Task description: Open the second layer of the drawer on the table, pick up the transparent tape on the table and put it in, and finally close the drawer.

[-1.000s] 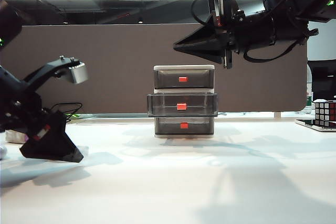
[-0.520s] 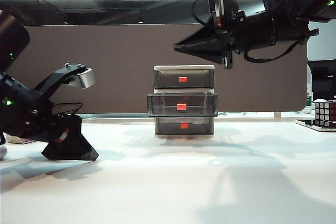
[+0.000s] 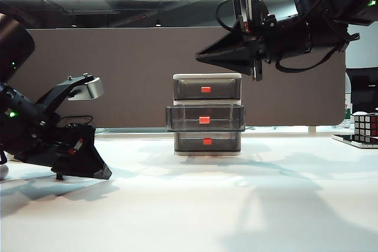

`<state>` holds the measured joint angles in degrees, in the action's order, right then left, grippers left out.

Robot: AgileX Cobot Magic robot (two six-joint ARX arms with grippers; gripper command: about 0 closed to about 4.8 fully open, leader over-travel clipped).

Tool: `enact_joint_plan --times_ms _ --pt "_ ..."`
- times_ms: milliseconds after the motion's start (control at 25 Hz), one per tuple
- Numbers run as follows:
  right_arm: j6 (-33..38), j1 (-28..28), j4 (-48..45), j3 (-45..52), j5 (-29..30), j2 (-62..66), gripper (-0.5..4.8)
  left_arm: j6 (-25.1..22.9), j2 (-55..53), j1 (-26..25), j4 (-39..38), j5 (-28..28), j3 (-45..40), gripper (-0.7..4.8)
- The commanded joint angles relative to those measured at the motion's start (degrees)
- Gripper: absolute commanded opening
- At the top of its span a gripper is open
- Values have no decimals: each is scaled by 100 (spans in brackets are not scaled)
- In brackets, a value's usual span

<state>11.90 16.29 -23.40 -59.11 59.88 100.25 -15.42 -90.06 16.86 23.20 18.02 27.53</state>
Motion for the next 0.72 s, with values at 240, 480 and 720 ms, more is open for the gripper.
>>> enact_joint_plan --times_ms 240,480,720 --pt "-37 11 -39 -17 26 -50 -5 42 -37 11 -514 24 -50 354" --pt "-37 11 -39 -17 26 -50 -5 -138 -35 11 -516 173 -50 252" --pt "-37 11 -39 -17 24 -50 -5 -216 -33 11 -485 284 -48 113"
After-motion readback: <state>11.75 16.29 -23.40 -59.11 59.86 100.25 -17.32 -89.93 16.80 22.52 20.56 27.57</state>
